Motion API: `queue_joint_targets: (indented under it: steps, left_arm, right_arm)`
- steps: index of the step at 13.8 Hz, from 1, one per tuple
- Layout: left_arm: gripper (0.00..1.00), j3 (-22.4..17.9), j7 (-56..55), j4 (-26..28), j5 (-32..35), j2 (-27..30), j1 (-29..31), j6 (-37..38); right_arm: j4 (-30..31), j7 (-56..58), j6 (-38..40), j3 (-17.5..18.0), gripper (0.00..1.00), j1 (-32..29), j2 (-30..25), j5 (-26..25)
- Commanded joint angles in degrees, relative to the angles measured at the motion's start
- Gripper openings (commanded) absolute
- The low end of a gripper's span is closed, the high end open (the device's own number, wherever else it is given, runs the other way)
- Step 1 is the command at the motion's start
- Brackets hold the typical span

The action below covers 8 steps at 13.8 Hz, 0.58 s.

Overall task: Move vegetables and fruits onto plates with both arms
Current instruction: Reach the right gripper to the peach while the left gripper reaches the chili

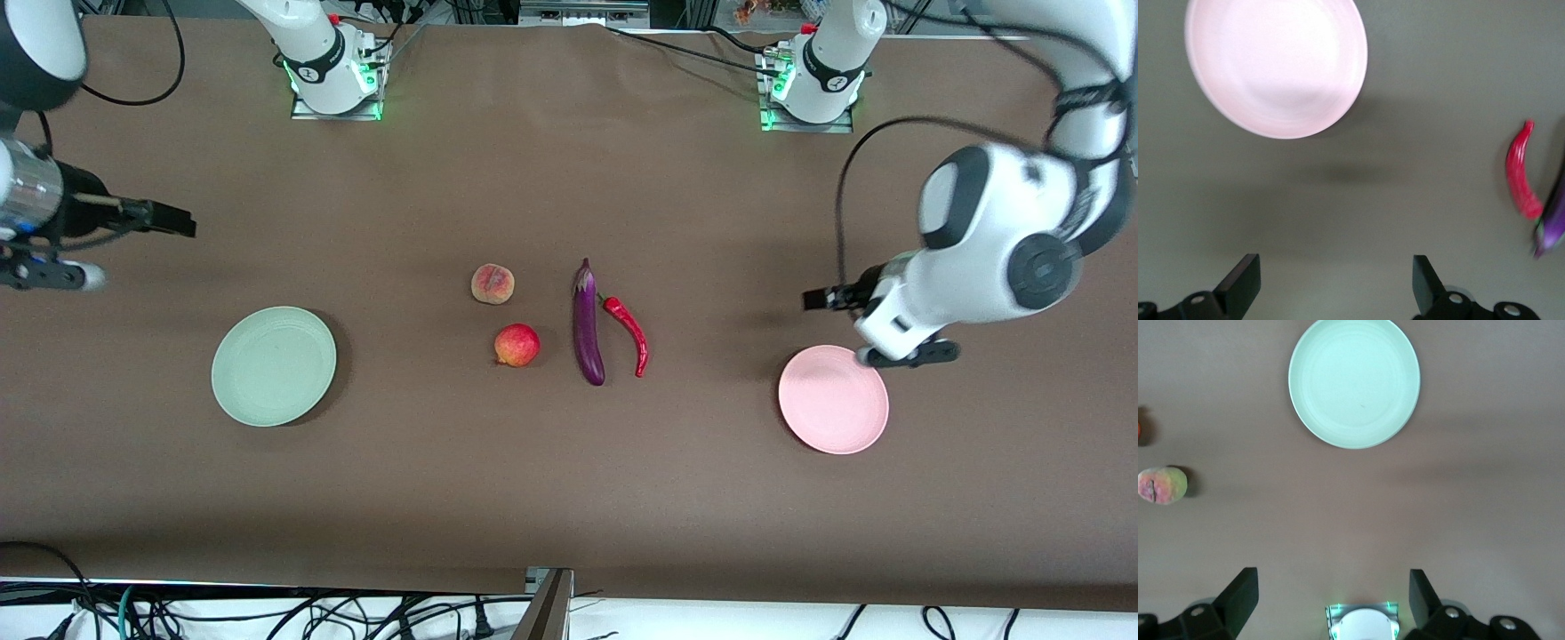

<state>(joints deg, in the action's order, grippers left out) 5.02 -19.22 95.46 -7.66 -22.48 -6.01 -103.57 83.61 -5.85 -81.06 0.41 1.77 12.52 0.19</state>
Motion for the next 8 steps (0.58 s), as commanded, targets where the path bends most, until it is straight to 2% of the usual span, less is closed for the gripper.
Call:
queue_joint_targets:
  steps: [1,3,5,8]
  left_arm:
    - [1.00,-0.4,-14.5,-2.1,-1.0,-5.5,-7.8,-6.9]
    - [1.00,-0.4,-25.5,-2.1,-0.4,-9.5,-13.5,-14.2]
    - [1.00,-0.4,-34.3,-2.0,-0.3,-13.5,-17.4,-21.4]
    - [1.00,-0.5,-37.9,-1.9,-0.3,-17.4,-20.3,-28.3]
  right_arm:
    - [0.0,-3.0,-4.3,0.4,1.00,3.1,4.2,1.9]
    - [0.1,-6.1,-6.6,0.4,1.00,5.2,7.6,5.2]
    - [0.1,-10.8,-10.2,0.4,1.00,9.1,10.7,5.7]
    - [0.1,-17.2,-15.8,0.4,1.00,14.8,15.5,5.8]
